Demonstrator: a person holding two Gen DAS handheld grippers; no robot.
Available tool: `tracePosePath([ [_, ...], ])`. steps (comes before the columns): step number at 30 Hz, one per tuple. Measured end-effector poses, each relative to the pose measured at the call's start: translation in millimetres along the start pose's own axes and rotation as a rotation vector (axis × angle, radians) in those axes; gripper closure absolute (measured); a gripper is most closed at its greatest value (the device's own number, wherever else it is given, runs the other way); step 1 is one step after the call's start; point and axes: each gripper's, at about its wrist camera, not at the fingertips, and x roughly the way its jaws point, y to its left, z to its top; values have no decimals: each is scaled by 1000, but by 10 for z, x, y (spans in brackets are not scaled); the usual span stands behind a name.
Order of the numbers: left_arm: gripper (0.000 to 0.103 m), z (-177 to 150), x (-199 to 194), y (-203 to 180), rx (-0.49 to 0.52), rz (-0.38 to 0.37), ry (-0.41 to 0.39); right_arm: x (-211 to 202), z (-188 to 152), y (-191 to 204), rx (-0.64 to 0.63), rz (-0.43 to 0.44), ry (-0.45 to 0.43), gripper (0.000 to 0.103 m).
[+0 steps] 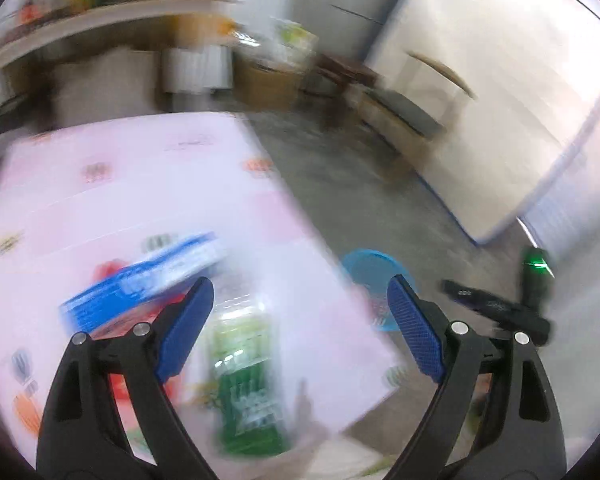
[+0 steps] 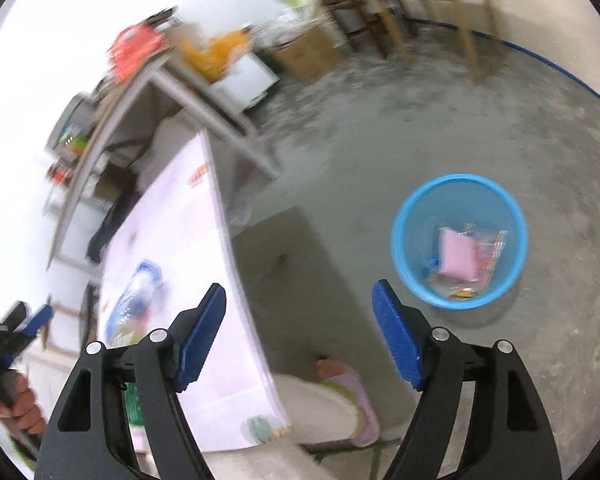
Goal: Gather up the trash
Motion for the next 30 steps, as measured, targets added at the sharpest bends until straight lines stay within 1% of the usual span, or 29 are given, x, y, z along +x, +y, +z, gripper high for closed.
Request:
tracePosePath([
  [2, 19, -215, -204, 389, -68, 58, -25, 42, -37, 253, -43, 20, 27, 29],
  [3, 19, -303, -274, 536, -98, 75, -32, 66, -54, 395, -65, 32, 37, 29],
  [4, 19, -454, -357, 739, -142, 103, -39, 103, -80, 566, -93, 46, 53, 28],
  [7, 19, -794, -473, 1099, -209, 163, -47, 270, -173, 1024, -144, 91, 108, 26],
  [8, 19, -925, -490, 1199, -234, 178, -47, 349, -211, 1141, -144, 102, 131, 26],
  [10, 19, -1138, -494, 1328, -265, 184, -50, 540, -301, 1350, -135, 111, 186, 26],
  [12, 19, -1346, -479, 1384, -275, 200, -53, 771, -409, 1551, -128, 100, 250, 26],
  [14, 19, -1471, -467, 1461, -279, 201, -46, 948, -484, 1671, -129, 84, 289, 26],
  [18, 19, -1638, -442, 1529, -274, 199, -53, 1252, -596, 1882, -139, 35, 331, 26],
  [21, 19, -1689, -477, 1548, -261, 197, -69, 1368, -623, 1998, -188, -10, 323, 26],
  [26, 19, -1684, -554, 1581, -236, 197, -109, 1385, -668, 2149, -243, -53, 306, 26],
  [30, 19, -1690, -584, 1632, -238, 188, -123, 1424, -669, 2210, -249, -59, 331, 27],
])
